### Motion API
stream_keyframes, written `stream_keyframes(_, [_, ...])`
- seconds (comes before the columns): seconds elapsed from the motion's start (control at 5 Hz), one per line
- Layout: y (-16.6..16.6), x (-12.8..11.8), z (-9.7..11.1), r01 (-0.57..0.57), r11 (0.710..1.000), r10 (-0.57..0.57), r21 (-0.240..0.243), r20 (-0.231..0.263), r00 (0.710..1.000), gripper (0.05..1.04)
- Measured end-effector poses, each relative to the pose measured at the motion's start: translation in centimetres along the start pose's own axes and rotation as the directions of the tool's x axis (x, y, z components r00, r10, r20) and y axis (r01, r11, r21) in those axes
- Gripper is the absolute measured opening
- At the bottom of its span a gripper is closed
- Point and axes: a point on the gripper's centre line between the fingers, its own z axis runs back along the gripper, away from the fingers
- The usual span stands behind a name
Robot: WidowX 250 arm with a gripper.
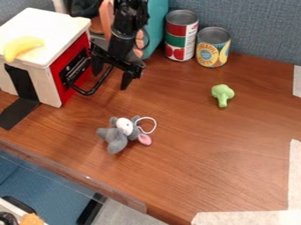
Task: Opening the drawer with a blue cloth inside
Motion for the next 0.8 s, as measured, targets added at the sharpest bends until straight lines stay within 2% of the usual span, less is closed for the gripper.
stream_keyframes(0.2, [-0.2,-0.2,-0.3,0.003,1.000,-0.003,-0.016,-0.005,1.000,0.652])
stream_keyframes(0.4, [-0.3,-1.1,-2.2,-0.006,1.000,0.005,-0.017,-0.066,0.998,0.363])
stream_keyframes(0.6, [-0.7,-1.5,-2.8,-0.009,1.000,0.007,-0.012,-0.110,0.994,0.168])
stream_keyframes(0.8, [-0.9,-1.8,-2.5,-0.013,1.000,0.009,-0.025,-0.150,0.989,0.130])
